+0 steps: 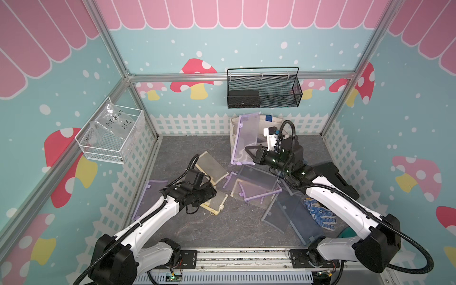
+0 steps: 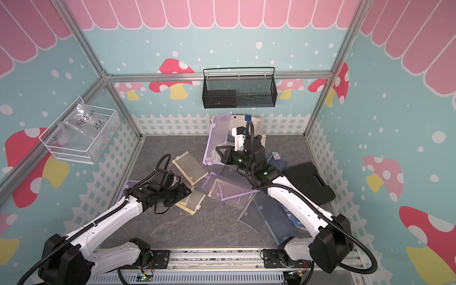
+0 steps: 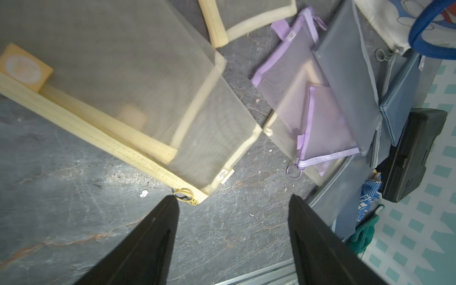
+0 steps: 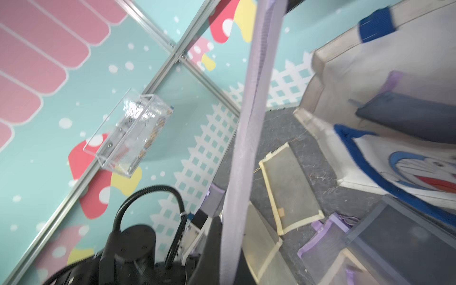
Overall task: Put the pencil pouch into the canvas bag
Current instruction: Place the pencil pouch in the canvas bag.
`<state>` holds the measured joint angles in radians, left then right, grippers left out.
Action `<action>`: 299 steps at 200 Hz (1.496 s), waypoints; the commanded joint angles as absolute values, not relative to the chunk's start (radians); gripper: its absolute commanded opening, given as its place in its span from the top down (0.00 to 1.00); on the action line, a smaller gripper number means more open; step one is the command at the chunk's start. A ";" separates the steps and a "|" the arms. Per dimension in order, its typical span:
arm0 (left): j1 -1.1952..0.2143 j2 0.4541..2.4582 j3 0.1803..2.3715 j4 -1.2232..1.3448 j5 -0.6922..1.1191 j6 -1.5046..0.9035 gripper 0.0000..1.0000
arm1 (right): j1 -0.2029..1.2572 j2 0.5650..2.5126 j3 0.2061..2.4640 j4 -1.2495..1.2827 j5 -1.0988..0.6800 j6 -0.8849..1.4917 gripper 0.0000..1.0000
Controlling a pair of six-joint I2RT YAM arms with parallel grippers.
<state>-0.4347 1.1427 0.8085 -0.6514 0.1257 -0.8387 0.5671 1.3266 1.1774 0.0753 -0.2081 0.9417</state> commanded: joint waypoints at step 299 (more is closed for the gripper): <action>-0.435 1.086 0.875 -0.762 0.003 -0.687 0.23 | 0.466 2.014 1.690 0.135 0.243 1.633 0.72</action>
<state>-0.4389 1.0954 0.8646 -0.7696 0.0113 -0.6773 0.4652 1.9953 1.6657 0.1459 0.2443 1.5990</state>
